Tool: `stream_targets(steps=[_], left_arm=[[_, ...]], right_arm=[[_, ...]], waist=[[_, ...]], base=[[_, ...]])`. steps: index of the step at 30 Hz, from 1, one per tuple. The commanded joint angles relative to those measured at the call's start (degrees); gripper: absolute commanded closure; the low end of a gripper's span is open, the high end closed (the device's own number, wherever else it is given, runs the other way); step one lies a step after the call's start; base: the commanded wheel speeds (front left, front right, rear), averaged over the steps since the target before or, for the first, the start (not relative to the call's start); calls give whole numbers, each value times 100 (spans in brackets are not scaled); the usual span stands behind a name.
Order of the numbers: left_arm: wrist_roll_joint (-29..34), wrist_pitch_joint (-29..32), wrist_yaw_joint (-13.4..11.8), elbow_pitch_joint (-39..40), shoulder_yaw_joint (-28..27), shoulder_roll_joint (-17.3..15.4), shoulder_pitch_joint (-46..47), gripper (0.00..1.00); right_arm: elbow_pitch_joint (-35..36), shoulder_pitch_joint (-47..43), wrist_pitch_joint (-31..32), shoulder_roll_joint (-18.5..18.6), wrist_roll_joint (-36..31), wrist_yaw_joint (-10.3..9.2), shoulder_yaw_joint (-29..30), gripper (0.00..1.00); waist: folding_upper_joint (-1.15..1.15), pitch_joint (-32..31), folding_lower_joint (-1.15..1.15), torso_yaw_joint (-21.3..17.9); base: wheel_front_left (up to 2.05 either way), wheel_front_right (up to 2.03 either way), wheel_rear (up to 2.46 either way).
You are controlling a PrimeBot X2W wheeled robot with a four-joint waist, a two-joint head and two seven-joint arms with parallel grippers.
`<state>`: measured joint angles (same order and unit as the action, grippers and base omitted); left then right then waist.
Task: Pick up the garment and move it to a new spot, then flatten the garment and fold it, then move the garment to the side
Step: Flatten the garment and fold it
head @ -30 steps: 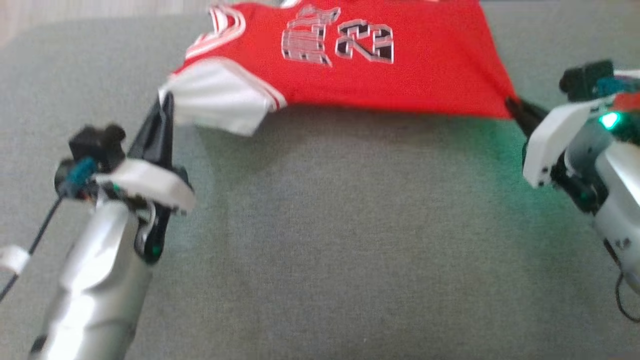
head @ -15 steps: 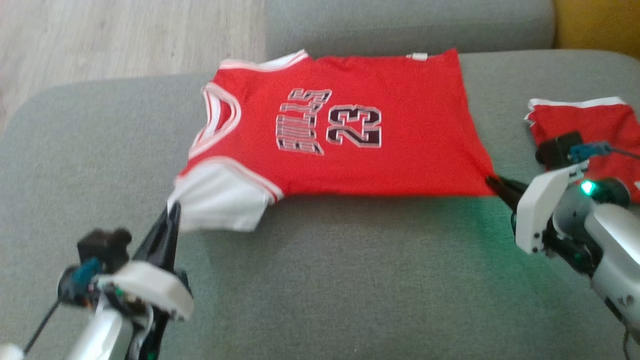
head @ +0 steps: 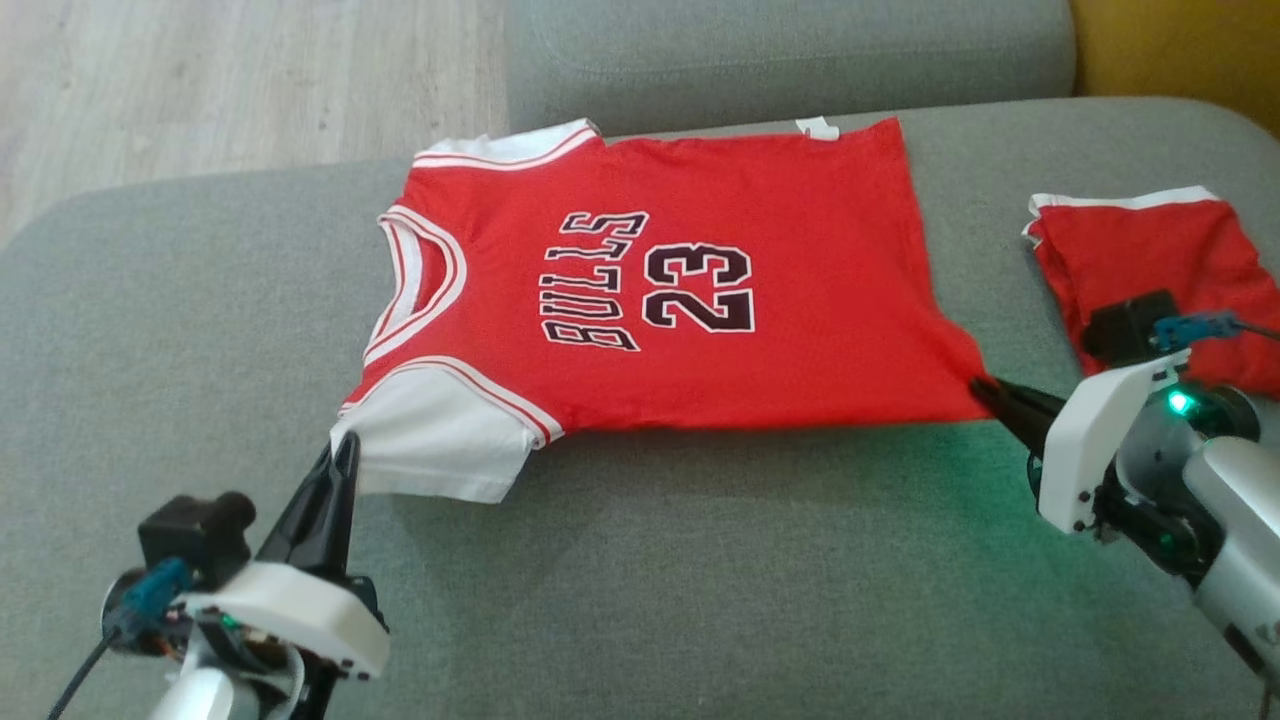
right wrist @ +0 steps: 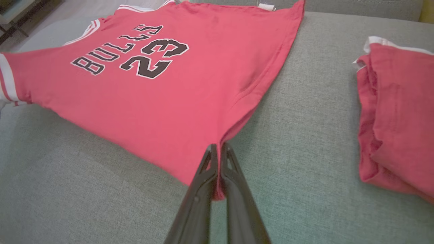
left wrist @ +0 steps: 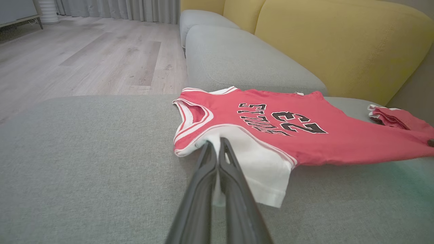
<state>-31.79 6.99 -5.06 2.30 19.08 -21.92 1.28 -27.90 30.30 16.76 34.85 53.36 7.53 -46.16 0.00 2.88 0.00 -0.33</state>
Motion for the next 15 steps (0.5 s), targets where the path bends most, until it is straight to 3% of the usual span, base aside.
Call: stream_targets(steps=[1,15], left_arm=[[34,8,-21,214,-281,-173,420,100],[191,111,129,-314,-239,-319,1385,100]], right_arm=[[136,65,-80,138,-47,-4,78,100],[159,407,116,-183,-295,-4,502,100]], waist=[[0,37,0,-16],[0,488,0,-164]], base=[[0,0,0],[0,0,0]])
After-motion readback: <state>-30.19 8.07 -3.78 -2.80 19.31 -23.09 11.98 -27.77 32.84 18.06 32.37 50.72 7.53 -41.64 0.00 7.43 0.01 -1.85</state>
